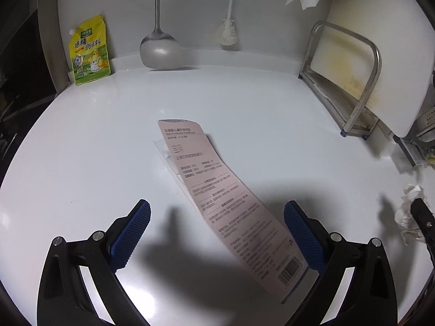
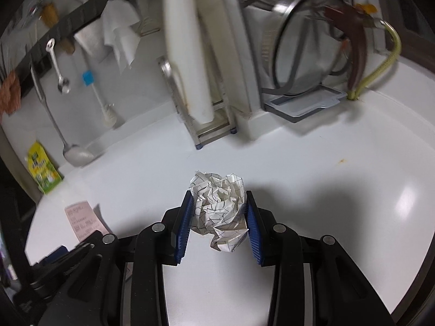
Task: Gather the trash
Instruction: 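Grasp the crumpled foil with the right tool while the left tool grasps the receipt and wrapper, then carry the foil with the right tool while the left tool carries the receipt over the bin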
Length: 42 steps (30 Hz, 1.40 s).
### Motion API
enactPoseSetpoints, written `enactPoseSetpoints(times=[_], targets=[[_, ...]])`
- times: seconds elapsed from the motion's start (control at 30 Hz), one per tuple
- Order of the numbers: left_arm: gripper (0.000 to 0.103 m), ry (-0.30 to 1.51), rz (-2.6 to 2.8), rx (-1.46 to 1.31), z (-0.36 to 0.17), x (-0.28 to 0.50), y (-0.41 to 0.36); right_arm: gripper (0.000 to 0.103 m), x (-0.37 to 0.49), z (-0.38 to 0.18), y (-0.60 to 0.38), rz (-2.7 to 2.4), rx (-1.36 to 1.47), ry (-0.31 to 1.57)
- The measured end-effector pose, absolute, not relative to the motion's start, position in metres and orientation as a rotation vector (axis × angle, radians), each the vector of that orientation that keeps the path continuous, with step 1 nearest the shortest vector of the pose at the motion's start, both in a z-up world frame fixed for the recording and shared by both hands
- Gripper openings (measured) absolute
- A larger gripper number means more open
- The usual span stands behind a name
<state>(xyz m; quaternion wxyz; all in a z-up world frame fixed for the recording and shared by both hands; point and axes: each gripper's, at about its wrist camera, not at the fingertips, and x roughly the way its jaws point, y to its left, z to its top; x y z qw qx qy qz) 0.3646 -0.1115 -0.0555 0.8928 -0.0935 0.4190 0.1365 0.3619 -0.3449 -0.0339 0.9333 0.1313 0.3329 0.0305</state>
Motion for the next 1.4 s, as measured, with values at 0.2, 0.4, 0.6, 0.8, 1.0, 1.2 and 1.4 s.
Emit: enactPoseSetpoints(times=[0.2, 0.4, 0.6, 0.8, 1.0, 1.2, 1.4], targets=[[0.097, 0.906, 0.323, -0.195, -0.061, 0.375, -0.116, 0.036, 0.361, -0.032, -0.348, 0.085, 0.297, 0.676], [0.097, 0.93, 0.362, -0.206, -0.068, 0.378, -0.115, 0.036, 0.359, -0.03, -0.35, 0.11, 0.327, 0.667], [0.096, 0.956, 0.392, -0.217, -0.075, 0.383, -0.111, 0.036, 0.36, -0.032, -0.355, 0.121, 0.36, 0.678], [0.074, 0.926, 0.384, -0.194, -0.072, 0.381, -0.115, 0.036, 0.359, -0.032, -0.359, 0.121, 0.378, 0.677], [0.043, 0.907, 0.328, -0.166, -0.069, 0.38, -0.124, 0.036, 0.361, -0.032, -0.357, 0.125, 0.368, 0.679], [0.02, 0.895, 0.275, -0.155, -0.066, 0.376, -0.124, 0.036, 0.361, -0.032, -0.357, 0.117, 0.361, 0.681], [0.014, 0.879, 0.254, -0.142, -0.063, 0.369, -0.115, 0.036, 0.362, -0.032, -0.357, 0.123, 0.363, 0.685]])
